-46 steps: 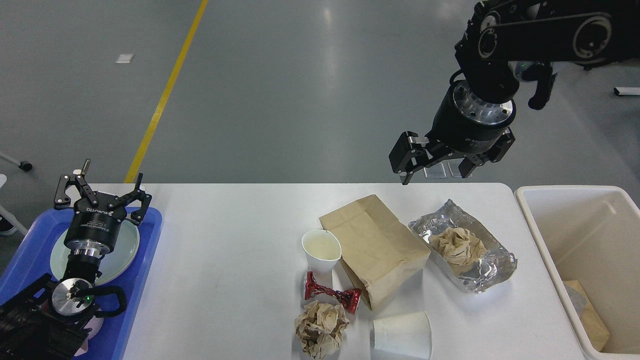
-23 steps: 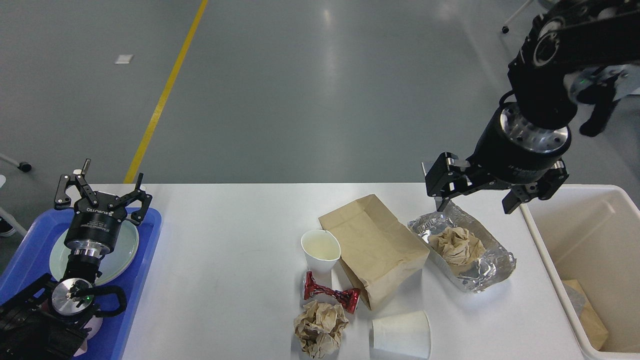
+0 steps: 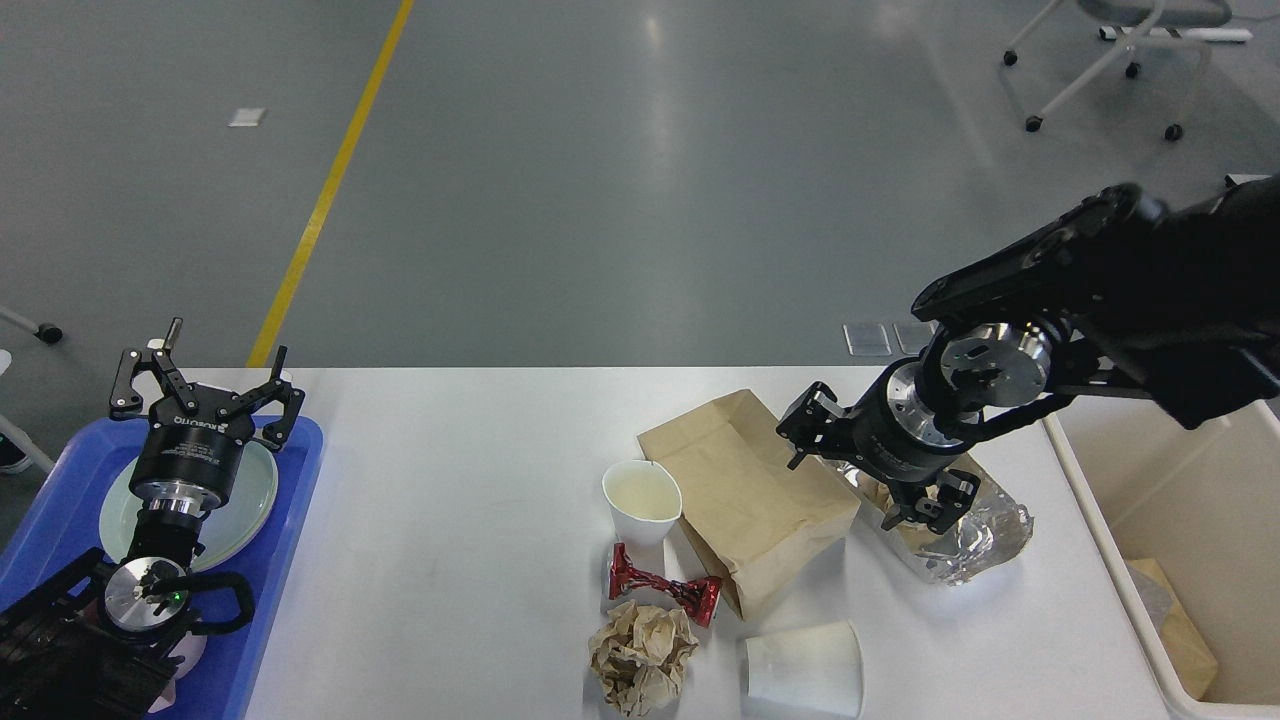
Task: Tidy desktop
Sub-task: 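Move the right gripper down toward the brown paper bag, then grasp the brown paper bag with the right gripper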
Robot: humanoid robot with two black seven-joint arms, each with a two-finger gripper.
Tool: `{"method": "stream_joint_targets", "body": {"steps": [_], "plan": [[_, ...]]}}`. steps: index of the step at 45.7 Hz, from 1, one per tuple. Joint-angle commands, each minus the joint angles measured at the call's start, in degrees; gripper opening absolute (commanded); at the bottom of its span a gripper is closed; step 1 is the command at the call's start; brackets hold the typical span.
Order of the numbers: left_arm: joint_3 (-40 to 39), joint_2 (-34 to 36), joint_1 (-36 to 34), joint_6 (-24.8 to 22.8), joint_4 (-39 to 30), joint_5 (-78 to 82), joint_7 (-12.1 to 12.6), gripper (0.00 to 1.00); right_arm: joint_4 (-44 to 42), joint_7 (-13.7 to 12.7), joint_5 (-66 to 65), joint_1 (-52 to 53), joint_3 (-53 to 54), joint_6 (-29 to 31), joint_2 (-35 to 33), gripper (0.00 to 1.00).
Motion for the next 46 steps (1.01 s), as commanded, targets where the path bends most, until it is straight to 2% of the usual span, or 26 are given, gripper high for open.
{"method": "stream_joint_targets", "body": {"steps": [1, 4, 10, 25, 35, 39, 46], "plan": [[0.0, 0.0, 0.0, 0.0, 0.0, 0.0, 0.0, 0.98, -4.1, 0.1, 6.0, -8.0, 2.2, -10.2, 2.5, 1.00], [0.0, 0.0, 0.0, 0.0, 0.0, 0.0, 0.0, 0.98, -6.8, 0.1, 7.0, -11.8, 3.2, -13.3, 3.7, 1.00], [0.0, 0.0, -0.1, 0.0, 0.1, 0.0, 0.0, 0.98, -13.3, 0.1, 6.7, -18.8, 4.8, -15.2, 4.9, 1.00], [0.0, 0.0, 0.0, 0.0, 0.0, 0.0, 0.0, 0.98, -26.5, 0.0, 7.2, -29.2, 4.9, -15.4, 10.4, 1.00], [0.0, 0.0, -0.1, 0.0, 0.0, 0.0, 0.0, 0.98, -34.3, 0.1, 6.9, -35.9, 4.9, -15.4, 11.1, 1.00], [0.0, 0.0, -0.1, 0.0, 0.0, 0.0, 0.0, 0.98, -35.0, 0.1, 7.0, -36.6, 4.9, -15.3, 11.6, 0.77], [0.0, 0.0, -0.1, 0.0, 0.1, 0.0, 0.0, 0.98, -34.8, 0.0, 7.1, -36.7, 4.9, -15.3, 11.9, 0.16]]}}
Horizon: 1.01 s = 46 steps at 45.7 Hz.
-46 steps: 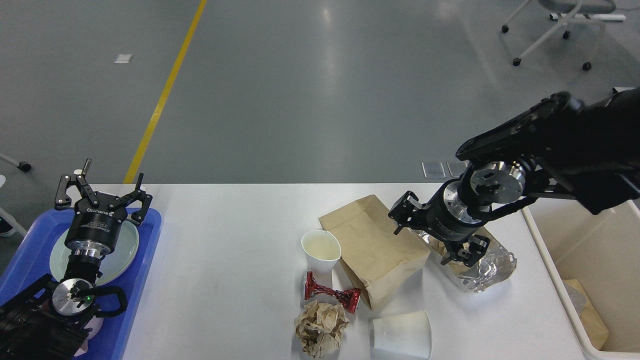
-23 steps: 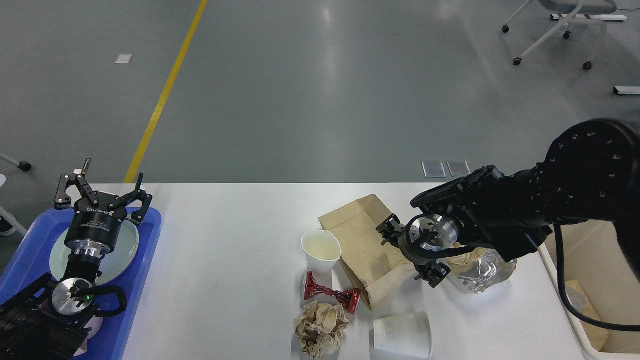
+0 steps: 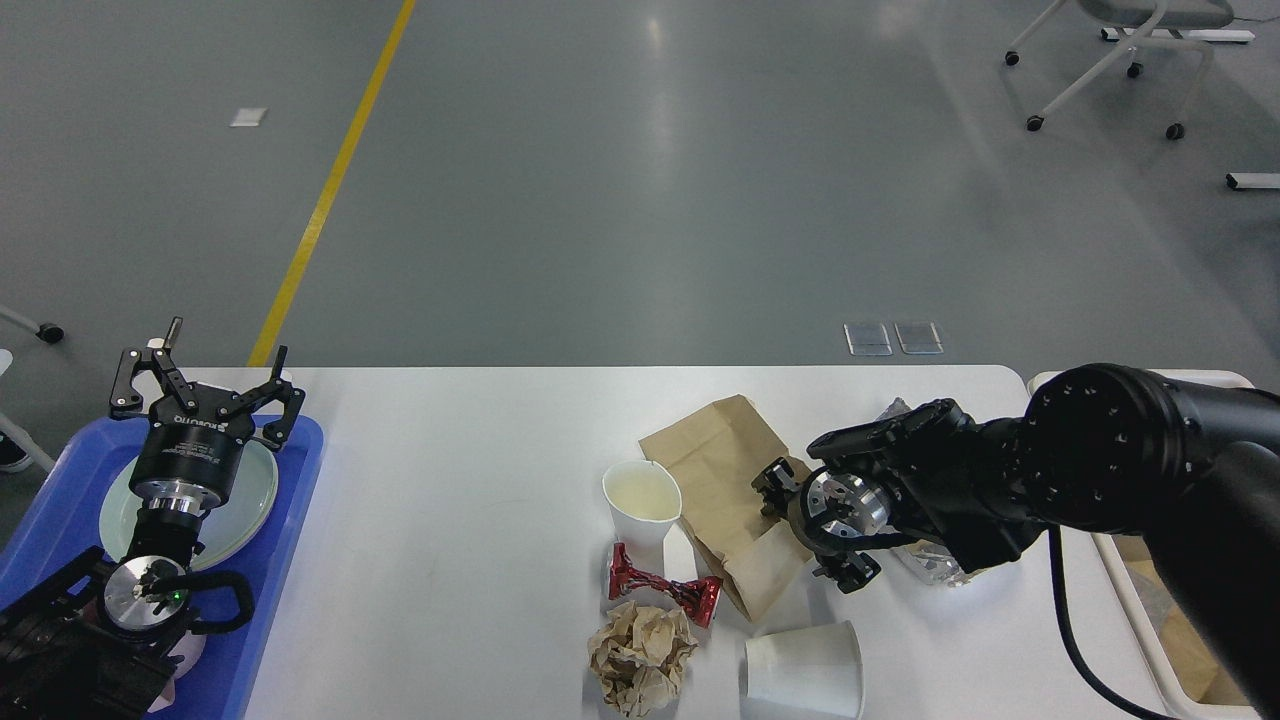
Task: Tidy desktop
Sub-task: 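Grasp the brown paper bag with the right gripper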
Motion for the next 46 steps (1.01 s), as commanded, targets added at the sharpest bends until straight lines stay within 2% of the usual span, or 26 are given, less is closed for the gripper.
{"method": "stream_joint_targets", "body": {"steps": [1, 3, 20, 41, 46], "plan": [[0.0, 0.0, 0.0, 0.0, 0.0, 0.0, 0.0, 0.98, 0.0, -0.1, 0.2, -0.2, 0.0, 0.0, 0.4, 0.08], [0.0, 0.0, 0.0, 0.0, 0.0, 0.0, 0.0, 0.98, 0.0, -0.1, 0.2, -0.2, 0.1, -0.1, 0.4, 0.00], [0.0, 0.0, 0.0, 0.0, 0.0, 0.0, 0.0, 0.98, 0.2, 0.0, 1.1, 0.8, 0.4, -2.6, 0.3, 0.00], [-0.1, 0.0, 0.0, 0.0, 0.0, 0.0, 0.1, 0.98, 3.6, 0.0, -1.4, 3.6, 0.4, 0.9, -0.6, 0.00], [0.0, 0.0, 0.0, 0.0, 0.0, 0.0, 0.1, 0.98, 6.7, -0.1, -1.4, 8.0, 0.3, 5.6, -2.4, 0.00]]}}
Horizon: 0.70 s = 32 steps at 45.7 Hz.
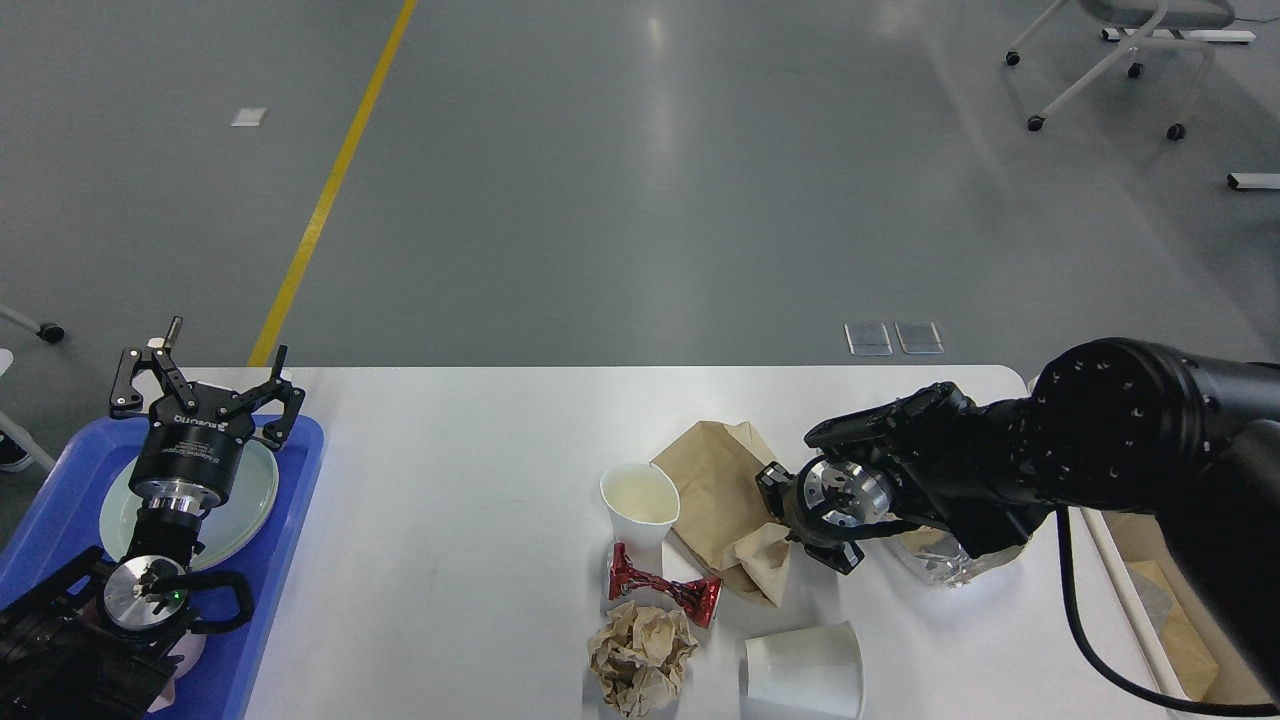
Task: Tidy desktop
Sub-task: 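Grasp the brown paper bag with the right gripper, then lift the paper bag and drop it into the white bin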
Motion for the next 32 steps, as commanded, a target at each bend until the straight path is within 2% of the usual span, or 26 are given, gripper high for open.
{"method": "stream_joint_targets", "body": {"steps": [1, 6, 8, 15, 25, 32], "plan": [[0.0, 0.0, 0.0, 0.0, 0.0, 0.0, 0.0, 0.98, 3.2, -0.1, 0.0, 4.9, -0.1, 5.7, -1.9, 0.00], [0.0, 0.0, 0.0, 0.0, 0.1, 0.0, 0.0, 0.98, 3.9, -0.3, 0.5, 8.5, -0.1, 11.8, -3.5, 0.00], [0.0, 0.0, 0.0, 0.0, 0.1, 0.0, 0.0, 0.98, 6.5, -0.9, 2.8, 12.0, -0.3, 14.4, -6.7, 0.00], [0.0, 0.0, 0.0, 0.0, 0.0, 0.0, 0.0, 0.98, 10.9, -0.9, 4.5, 18.4, -1.0, 19.7, -9.8, 0.00], [0.0, 0.0, 0.0, 0.0, 0.0, 0.0, 0.0, 0.98, 16.1, -0.8, 4.5, 28.3, -4.5, 23.5, -11.2, 0.00], [0.0, 0.0, 0.0, 0.0, 0.0, 0.0, 0.0, 0.98, 17.8, -0.8, 0.2, 36.0, -7.9, 34.1, -12.9, 0.00]]}}
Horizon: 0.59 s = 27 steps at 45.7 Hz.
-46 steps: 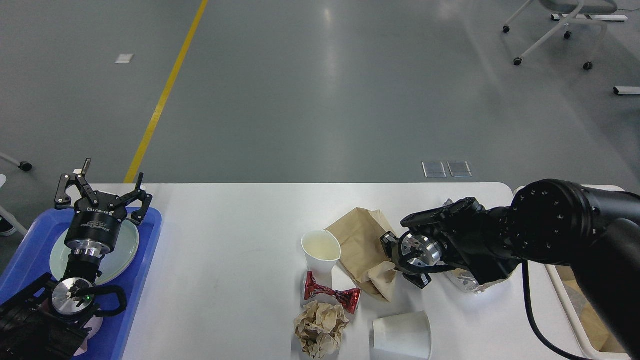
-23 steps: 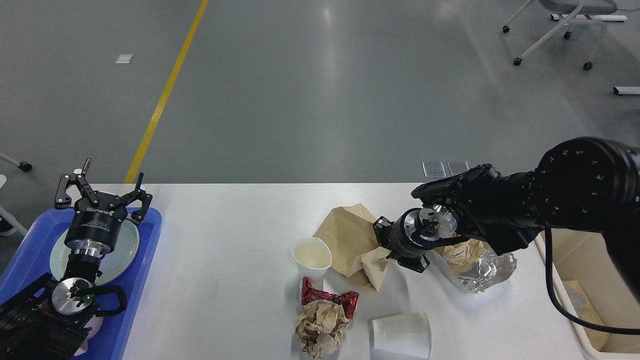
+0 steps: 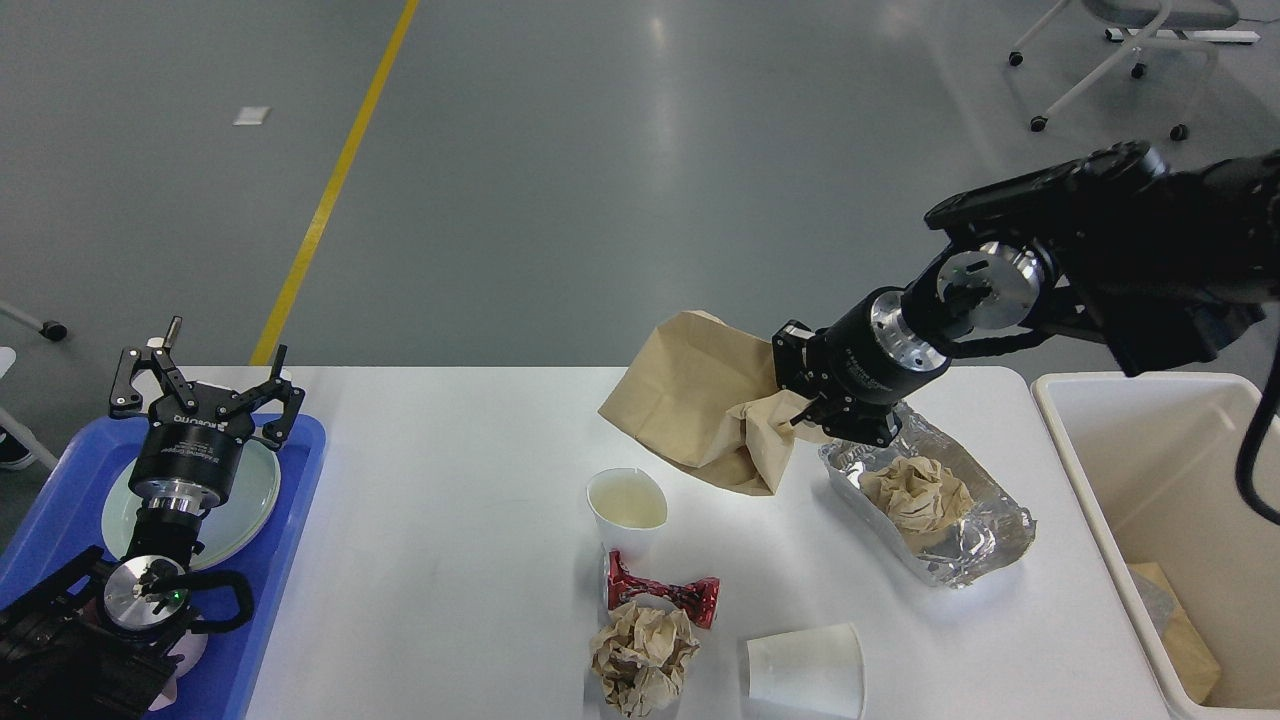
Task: Tidy desktop
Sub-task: 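Lift the paper bag and drop it into the white bin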
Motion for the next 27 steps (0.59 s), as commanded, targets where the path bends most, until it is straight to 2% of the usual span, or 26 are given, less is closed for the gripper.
{"method": "stream_joint_targets", "body": {"steps": [1, 13, 17, 24, 27], "plan": [[0.0, 0.0, 0.0, 0.0, 0.0, 0.0, 0.0, 0.98, 1.2, 0.0, -5.0, 5.9, -3.0, 9.1, -0.9, 0.00], [0.0, 0.0, 0.1, 0.0, 0.0, 0.0, 0.0, 0.98, 6.4, 1.4, -32.3, 19.9, -3.2, 23.5, -6.5, 0.00], [0.0, 0.0, 0.1, 0.0, 0.1, 0.0, 0.0, 0.98, 8.4, 3.6, -39.1, 25.3, -3.3, 27.9, -9.5, 0.00], [0.0, 0.0, 0.0, 0.0, 0.1, 0.0, 0.0, 0.98, 12.0, 9.9, -49.4, 33.3, -3.5, 28.1, -14.1, 0.00], [0.0, 0.0, 0.1, 0.0, 0.1, 0.0, 0.0, 0.98, 12.5, 11.4, -51.6, 34.4, -3.6, 28.1, -14.8, 0.00]]}}
